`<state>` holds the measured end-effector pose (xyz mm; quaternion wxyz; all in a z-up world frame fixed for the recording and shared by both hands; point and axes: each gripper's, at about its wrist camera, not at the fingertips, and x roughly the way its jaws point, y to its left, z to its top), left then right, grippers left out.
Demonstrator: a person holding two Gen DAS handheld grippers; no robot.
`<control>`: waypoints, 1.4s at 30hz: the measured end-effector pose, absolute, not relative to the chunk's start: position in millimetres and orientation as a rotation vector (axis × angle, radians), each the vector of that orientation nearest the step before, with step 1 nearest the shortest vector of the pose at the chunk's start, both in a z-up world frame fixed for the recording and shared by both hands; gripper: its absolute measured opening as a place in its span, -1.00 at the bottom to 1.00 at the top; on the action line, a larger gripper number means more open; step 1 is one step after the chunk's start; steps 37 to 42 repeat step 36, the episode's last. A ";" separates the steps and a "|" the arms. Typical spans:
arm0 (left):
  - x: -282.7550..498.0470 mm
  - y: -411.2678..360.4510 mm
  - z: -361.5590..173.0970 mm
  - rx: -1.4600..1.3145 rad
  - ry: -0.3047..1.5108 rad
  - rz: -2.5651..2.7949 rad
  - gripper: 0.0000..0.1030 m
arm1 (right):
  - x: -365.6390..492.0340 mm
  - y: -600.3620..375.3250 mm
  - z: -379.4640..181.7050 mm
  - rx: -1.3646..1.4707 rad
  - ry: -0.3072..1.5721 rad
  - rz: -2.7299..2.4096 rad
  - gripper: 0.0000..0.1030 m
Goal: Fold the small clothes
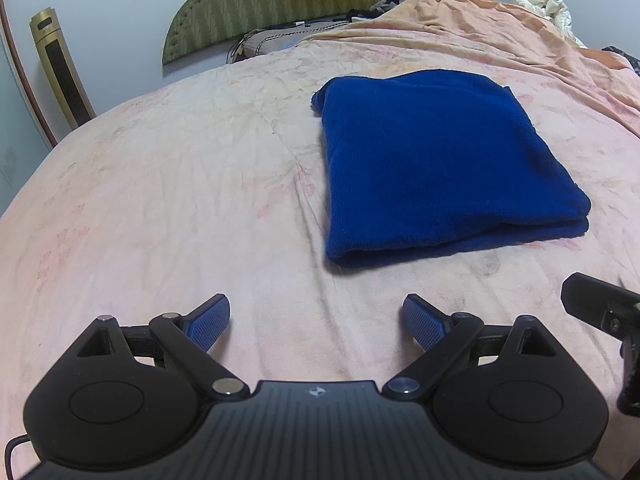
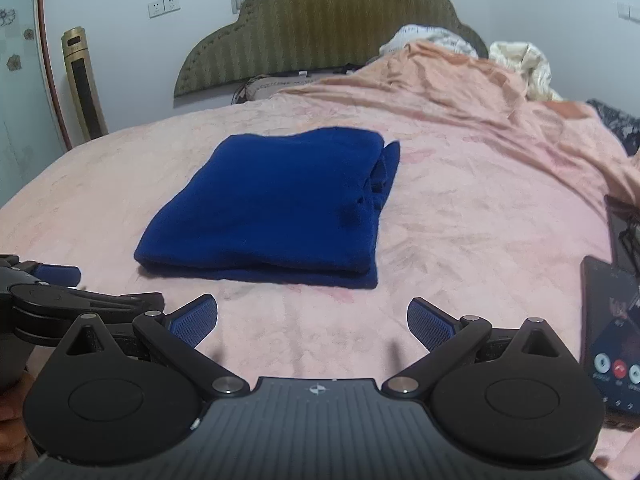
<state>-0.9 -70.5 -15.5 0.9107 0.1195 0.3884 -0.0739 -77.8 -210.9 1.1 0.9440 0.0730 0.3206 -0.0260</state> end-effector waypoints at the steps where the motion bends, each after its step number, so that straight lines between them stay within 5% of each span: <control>1: -0.9 -70.5 -15.7 0.249 0.800 -0.151 0.83 | -78.5 -212.1 1.1 0.163 0.650 -0.044 0.99; 42: -0.5 -70.1 -16.9 0.252 0.799 -0.149 0.83 | -77.8 -216.5 -2.6 0.142 0.671 -0.082 0.99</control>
